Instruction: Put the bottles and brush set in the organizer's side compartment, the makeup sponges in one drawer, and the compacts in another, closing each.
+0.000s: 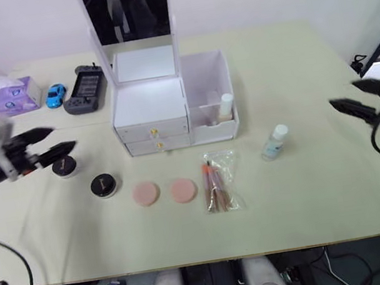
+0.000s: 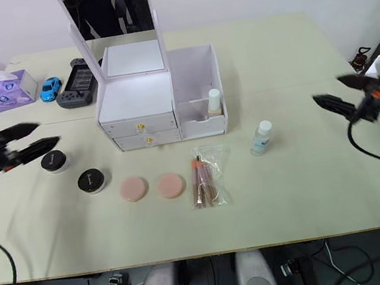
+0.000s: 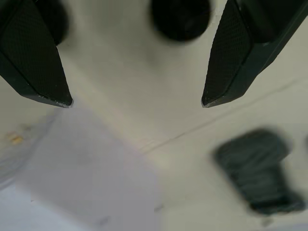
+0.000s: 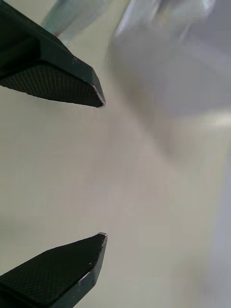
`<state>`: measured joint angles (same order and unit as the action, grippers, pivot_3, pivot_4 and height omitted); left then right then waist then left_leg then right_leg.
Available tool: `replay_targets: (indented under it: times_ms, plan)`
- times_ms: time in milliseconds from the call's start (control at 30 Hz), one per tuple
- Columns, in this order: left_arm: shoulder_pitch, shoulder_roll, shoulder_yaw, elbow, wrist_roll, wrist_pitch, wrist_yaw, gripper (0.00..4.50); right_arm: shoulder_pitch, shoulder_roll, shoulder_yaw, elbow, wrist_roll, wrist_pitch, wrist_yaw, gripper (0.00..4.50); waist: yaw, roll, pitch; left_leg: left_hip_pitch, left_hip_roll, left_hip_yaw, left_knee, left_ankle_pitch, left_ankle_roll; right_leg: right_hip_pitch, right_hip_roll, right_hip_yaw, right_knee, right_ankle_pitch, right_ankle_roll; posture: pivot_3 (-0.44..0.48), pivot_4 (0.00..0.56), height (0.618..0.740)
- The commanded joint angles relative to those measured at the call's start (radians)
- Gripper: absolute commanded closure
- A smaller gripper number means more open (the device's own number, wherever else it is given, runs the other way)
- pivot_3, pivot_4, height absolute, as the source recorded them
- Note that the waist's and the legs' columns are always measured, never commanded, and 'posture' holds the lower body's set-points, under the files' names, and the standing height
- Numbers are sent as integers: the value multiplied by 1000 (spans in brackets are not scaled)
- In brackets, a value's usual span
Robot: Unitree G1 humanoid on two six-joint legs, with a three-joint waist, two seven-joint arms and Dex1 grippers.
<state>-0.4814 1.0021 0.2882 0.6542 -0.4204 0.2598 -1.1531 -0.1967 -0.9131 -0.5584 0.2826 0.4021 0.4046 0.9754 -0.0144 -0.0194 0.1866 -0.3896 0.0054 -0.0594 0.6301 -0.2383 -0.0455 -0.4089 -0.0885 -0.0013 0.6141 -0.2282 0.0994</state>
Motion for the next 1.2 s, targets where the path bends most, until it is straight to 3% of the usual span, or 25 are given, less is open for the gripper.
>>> replay_targets:
  times_ms: [33,300,467,733,967,1200]
  plan:
    - [-29,15,34,121,33,-126,-4,0,28,6,-43,-44,6,-64,-33,88,0,0,0,0,0,0,0,0,0,0,0,0,0,0,0,0,150,740]
    - [-95,-8,49,160,11,-163,-36,0,61,-3,-52,-97,22,-51,-76,88,2,-1,-1,2,4,1,1,0,0,0,3,-1,1,2,-3,0,150,740]
    - [-140,-85,34,-60,-108,30,-107,0,49,-40,-6,-249,79,73,-51,88,3,-1,-1,1,4,0,1,0,0,1,3,-1,1,3,-3,0,150,740]
    - [-191,-215,-172,-572,-200,294,-117,0,41,-84,71,-622,261,370,-72,88,2,-2,-1,1,6,0,1,0,0,1,6,0,0,3,-2,0,150,740]
    - [-192,-318,-301,-725,-196,337,-95,0,29,-7,184,-764,267,429,-199,88,0,-2,-1,1,7,0,2,0,0,1,7,0,0,2,-3,0,150,740]
    - [-183,-376,-344,-799,-180,336,-38,0,6,52,274,-752,196,447,-331,88,3,-2,-1,0,7,0,2,0,0,1,7,0,0,2,-4,0,150,740]
